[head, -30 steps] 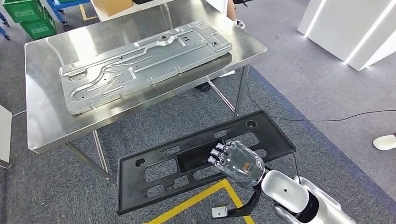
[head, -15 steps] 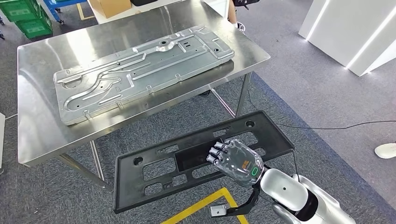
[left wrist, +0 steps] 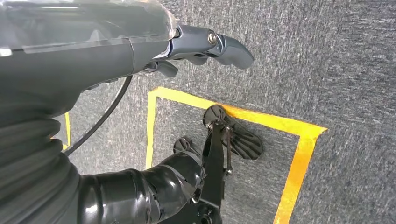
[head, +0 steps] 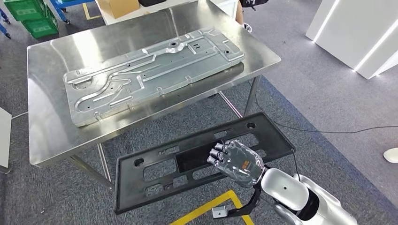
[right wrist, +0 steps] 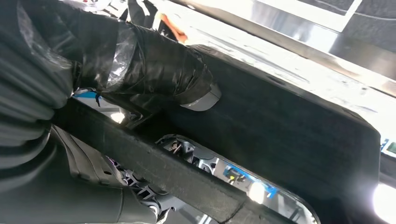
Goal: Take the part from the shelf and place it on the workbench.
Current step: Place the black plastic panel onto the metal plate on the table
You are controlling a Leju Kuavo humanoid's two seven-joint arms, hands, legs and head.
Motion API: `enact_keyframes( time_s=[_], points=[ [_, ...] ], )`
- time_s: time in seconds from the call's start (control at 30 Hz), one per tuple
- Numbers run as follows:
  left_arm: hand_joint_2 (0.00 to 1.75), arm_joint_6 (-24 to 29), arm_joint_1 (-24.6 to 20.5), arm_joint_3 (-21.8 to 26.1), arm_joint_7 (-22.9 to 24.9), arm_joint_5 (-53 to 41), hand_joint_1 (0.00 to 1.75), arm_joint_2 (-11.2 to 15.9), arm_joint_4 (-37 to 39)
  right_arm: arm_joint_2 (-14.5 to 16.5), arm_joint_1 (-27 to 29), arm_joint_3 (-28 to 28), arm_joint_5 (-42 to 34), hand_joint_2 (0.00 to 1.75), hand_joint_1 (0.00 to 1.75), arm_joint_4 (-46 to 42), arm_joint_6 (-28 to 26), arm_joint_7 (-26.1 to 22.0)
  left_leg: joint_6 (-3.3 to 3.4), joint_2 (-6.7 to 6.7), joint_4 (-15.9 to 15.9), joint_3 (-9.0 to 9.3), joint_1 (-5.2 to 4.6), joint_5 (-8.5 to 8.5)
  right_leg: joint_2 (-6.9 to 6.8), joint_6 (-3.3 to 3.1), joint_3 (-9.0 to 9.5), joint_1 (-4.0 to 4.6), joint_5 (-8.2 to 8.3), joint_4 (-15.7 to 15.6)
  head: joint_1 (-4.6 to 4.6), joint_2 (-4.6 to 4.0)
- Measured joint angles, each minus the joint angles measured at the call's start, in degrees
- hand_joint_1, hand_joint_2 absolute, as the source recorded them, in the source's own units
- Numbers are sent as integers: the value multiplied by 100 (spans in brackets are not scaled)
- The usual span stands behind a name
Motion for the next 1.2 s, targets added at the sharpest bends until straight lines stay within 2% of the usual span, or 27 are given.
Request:
enact_keyframes(
  time_s=[0.07, 0.1, 0.13, 0.2, 0.23, 0.27, 0.3, 0.37, 0.4, 0.43, 0.5, 0.53, 0.6, 0.63, 0.7, 0.73, 0.77, 0.8, 0.83, 0.87, 0.93, 0.97, 1.1, 1.2],
  points=[
    [175, 13, 0, 0, 1, -2, 0, 2, -1, 0, -8, 9, -6, 175, 175, -1, 1, 0, 97, -2, -65, 40, 10, 17, 0, 63, 18, -11, -45, 15, 6, -1],
    [175, 20, -1, 0, 1, -4, 0, 2, -2, -1, -20, 12, -9, 175, 175, -2, 2, 0, 153, 0, -108, 67, 13, 30, 3, 68, -42, -6, -139, 156, 9, -1],
    [175, 24, -2, 0, 1, -5, 0, 2, -2, -2, -31, 14, -12, 175, 175, -2, 6, 0, 203, 2, -140, 89, 13, 39, 9, 56, -171, 9, -287, 424, 13, 0],
    [175, 34, -3, 0, 2, -7, 0, 2, -2, -11, -50, 22, -19, 175, 175, -1, 29, -1, 273, 1, -138, 93, -37, 26, 28, 22, -589, 62, -616, 1202, 15, 0],
    [175, 39, -3, 0, 4, -8, 0, 3, -2, -17, -50, 27, -22, 175, 175, -1, 44, -1, 295, -7, -128, 94, -67, 16, 36, 7, -768, 87, -680, 1501, 14, 1],
    [175, 43, -2, 0, 7, -9, 0, 3, -2, -22, -50, 33, -26, 175, 175, -1, 58, -2, 314, -15, -115, 96, -96, 4, 42, -16, -864, 111, -636, 1616, 14, 0],
    [175, 44, -2, 0, 9, -11, 0, 4, -2, -26, -52, 37, -29, 175, 175, -1, 68, -2, 327, -26, -96, 101, -122, -9, 45, -51, -845, 137, -478, 1496, 14, 0],
    [175, 45, -1, 0, 14, -13, 0, 1, -2, -28, -63, 39, -32, 175, 175, -1, 78, -2, 339, -44, -50, 112, -163, -44, 48, -165, -561, 200, -58, 787, 14, -1],
    [175, 45, -2, 0, 17, -14, 0, -5, -2, -29, -70, 40, -32, 175, 175, -2, 80, -2, 334, -52, -23, 109, -186, -61, 44, -216, -421, 230, 86, 446, 14, 0],
    [175, 45, -2, 0, 21, -14, 0, -10, -2, -30, -77, 40, -34, 175, 175, -4, 80, -2, 322, -57, -7, 101, -199, -71, 39, -255, -331, 252, 161, 223, 13, 0],
    [175, 49, -2, 0, 26, -14, 0, -16, -2, -30, -89, 42, -38, 175, 175, -10, 84, -2, 287, -58, 0, 88, -212, -74, 30, -283, -304, 267, 189, 108, 12, 0],
    [175, 51, -2, 0, 27, -14, 0, -14, -3, -30, -94, 42, -42, 175, 175, -11, 86, -2, 264, -55, -2, 86, -214, -76, 29, -301, -294, 248, 208, 82, 13, 0],
    [175, 55, -2, 0, 32, -14, 0, -20, -5, -30, -104, 44, -51, 175, 175, -13, 89, -2, 182, -44, 149, 28, -203, -196, 16, -342, -262, 207, 252, 14, 7, 0],
    [175, 57, -3, 0, 34, -15, 0, -22, -6, -30, -108, 45, -56, 175, 175, -13, 90, -2, 129, -36, 368, -67, -184, -340, 7, -359, -249, 186, 270, -14, 4, -1],
    [175, 64, -2, 0, 42, -16, 0, -24, -6, -30, -112, 52, -62, 175, 175, -12, 92, -2, 29, -23, 1068, -380, -108, -711, -6, -371, -253, 174, 280, -23, -1, -1],
    [175, 71, 0, 0, 50, -16, 0, -22, -6, -30, -112, 58, -64, 175, 175, -12, 93, -2, -10, -18, 1378, -522, -69, -827, -10, -368, -257, 163, 281, -22, -1, -1],
    [175, 78, 5, 0, 59, -16, 0, -20, -6, -30, -110, 64, -66, 175, 175, -11, 94, -2, -44, -13, 1532, -590, -34, -846, -13, -360, -258, 147, 280, -21, -2, -1],
    [175, 85, 11, 0, 68, -16, 0, -20, -7, -30, -109, 68, -67, 175, 175, -10, 95, -2, -74, -10, 1460, -546, -2, -748, -13, -344, -253, 128, 278, -20, -2, 0],
    [175, 92, 15, 0, 74, -16, 0, -20, -7, -30, -109, 70, -68, 175, 175, -10, 95, -2, -97, -5, 1172, -395, 27, -567, -12, -320, -243, 107, 274, -19, -2, 0],
    [175, 97, 15, 0, 76, -16, 0, -20, -7, -29, -110, 70, -69, 175, 175, -10, 95, -2, -114, 2, 746, -175, 52, -365, -12, -289, -229, 90, 268, -19, -2, 0],
    [175, 105, 7, 0, 78, -16, 0, -19, -7, -30, -116, 70, -72, 175, 175, -11, 95, -2, -94, 5, 66, 169, 47, -139, -11, -202, -214, 81, 259, -19, -1, 0],
    [175, 108, 4, 0, 79, -16, 0, -18, -7, -30, -121, 70, -72, 175, 175, -11, 95, -2, -74, 2, -92, 239, 41, -108, -10, -180, -216, 91, 249, -11, 1, -1],
    [175, 113, 3, 0, 91, -14, 0, -18, -7, -32, -147, 70, -79, 175, 175, -14, 96, -2, -34, -9, -132, 240, 19, -91, 0, -234, -218, 95, 271, -29, 5, -1],
    [175, 115, 4, 0, 96, -14, 0, -18, -7, -31, -162, 70, -85, 175, 175, -15, 101, -2, 9, -10, -131, 235, 8, -92, -1, -187, -190, 88, 297, -86, 6, -1]
  ],
)
